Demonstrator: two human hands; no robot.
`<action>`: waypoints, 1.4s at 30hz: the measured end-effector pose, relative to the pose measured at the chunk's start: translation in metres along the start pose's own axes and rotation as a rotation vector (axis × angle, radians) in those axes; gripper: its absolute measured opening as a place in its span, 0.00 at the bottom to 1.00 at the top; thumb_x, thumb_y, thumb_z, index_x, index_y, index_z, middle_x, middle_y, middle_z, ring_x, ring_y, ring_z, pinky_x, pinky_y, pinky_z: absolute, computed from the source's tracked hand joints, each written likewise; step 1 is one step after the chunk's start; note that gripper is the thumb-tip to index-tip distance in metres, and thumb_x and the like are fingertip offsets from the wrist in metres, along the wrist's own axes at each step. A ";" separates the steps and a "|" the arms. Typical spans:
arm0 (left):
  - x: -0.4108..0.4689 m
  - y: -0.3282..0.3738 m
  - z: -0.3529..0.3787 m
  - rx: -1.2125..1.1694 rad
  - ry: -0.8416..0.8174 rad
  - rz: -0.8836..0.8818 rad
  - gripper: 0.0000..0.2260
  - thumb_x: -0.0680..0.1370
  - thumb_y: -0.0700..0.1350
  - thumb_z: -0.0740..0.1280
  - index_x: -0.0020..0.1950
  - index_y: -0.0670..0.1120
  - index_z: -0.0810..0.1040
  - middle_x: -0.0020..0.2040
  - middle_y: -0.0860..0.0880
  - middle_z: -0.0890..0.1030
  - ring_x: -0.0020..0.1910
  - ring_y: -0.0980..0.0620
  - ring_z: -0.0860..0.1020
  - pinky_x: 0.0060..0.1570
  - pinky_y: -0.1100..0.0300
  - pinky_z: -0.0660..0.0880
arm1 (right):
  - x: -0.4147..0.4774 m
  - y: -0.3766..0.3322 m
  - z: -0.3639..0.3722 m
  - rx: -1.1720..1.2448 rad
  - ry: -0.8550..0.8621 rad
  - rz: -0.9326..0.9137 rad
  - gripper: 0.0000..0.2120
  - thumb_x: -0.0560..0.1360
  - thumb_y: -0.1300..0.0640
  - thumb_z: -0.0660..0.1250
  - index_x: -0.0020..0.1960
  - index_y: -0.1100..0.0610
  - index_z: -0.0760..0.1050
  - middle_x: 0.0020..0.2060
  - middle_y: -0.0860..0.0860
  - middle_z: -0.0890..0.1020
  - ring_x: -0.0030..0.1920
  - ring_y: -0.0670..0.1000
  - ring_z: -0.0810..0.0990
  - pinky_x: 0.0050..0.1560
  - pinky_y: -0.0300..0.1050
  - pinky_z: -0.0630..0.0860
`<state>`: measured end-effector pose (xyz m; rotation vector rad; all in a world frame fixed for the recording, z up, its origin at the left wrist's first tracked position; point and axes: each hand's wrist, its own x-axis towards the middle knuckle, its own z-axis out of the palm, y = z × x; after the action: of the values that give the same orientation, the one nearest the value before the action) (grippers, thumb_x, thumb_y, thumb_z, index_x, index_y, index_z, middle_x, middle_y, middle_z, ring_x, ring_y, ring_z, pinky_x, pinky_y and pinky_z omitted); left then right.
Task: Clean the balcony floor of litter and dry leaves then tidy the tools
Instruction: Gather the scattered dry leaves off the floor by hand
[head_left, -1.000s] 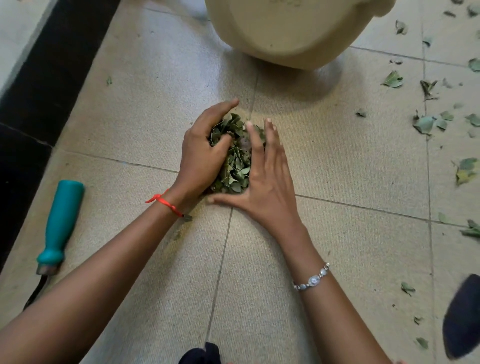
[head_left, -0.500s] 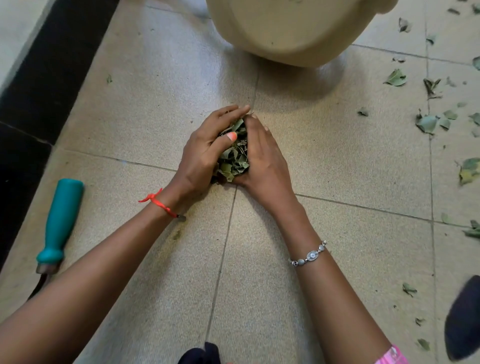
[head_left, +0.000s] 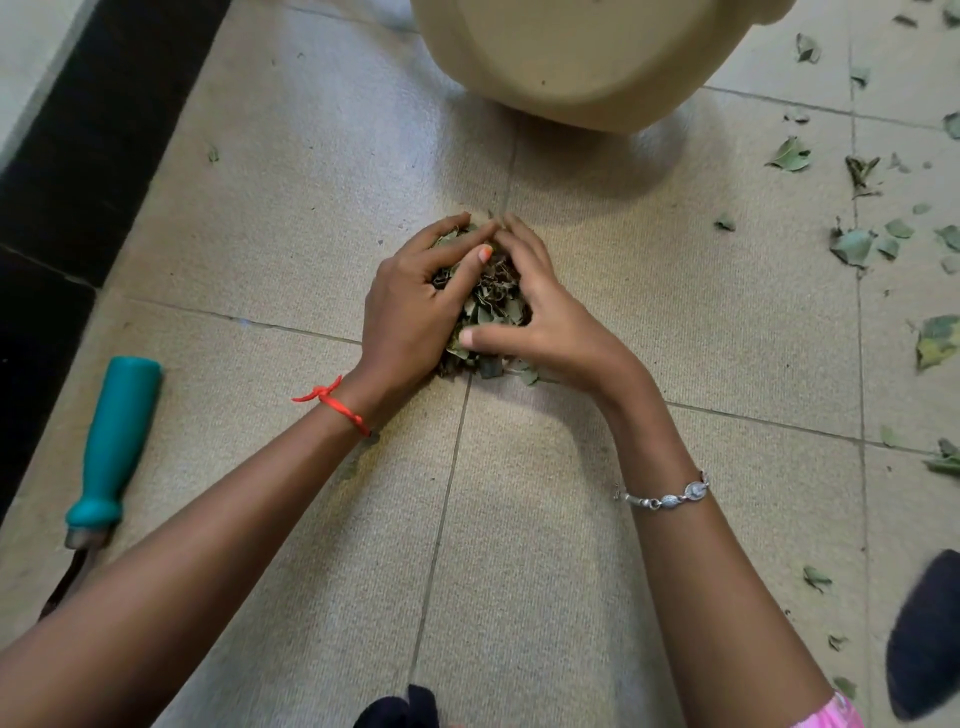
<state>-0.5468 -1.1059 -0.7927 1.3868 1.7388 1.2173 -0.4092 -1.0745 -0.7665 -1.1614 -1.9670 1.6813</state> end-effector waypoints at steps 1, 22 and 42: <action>0.000 0.000 0.000 0.001 0.002 0.002 0.17 0.75 0.57 0.62 0.61 0.54 0.78 0.64 0.52 0.77 0.63 0.59 0.74 0.63 0.52 0.72 | 0.000 -0.001 0.002 0.071 0.087 -0.011 0.40 0.71 0.50 0.68 0.76 0.53 0.50 0.76 0.46 0.49 0.74 0.42 0.49 0.73 0.41 0.53; -0.013 0.025 0.008 -1.039 0.266 -0.351 0.09 0.74 0.41 0.60 0.48 0.41 0.78 0.45 0.50 0.82 0.52 0.53 0.78 0.58 0.62 0.73 | 0.018 -0.025 0.081 0.651 0.699 0.022 0.20 0.74 0.49 0.57 0.58 0.59 0.78 0.58 0.52 0.79 0.59 0.46 0.76 0.61 0.38 0.72; -0.014 0.031 0.026 -0.677 0.400 -0.262 0.08 0.74 0.37 0.57 0.47 0.41 0.75 0.55 0.45 0.78 0.52 0.63 0.78 0.53 0.69 0.72 | 0.026 -0.008 0.064 0.341 0.659 -0.095 0.17 0.75 0.59 0.56 0.56 0.63 0.79 0.68 0.55 0.72 0.68 0.42 0.67 0.67 0.36 0.64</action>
<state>-0.5075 -1.1110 -0.7761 0.5301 1.4661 1.7862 -0.4721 -1.0989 -0.7825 -1.2532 -1.2579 1.2868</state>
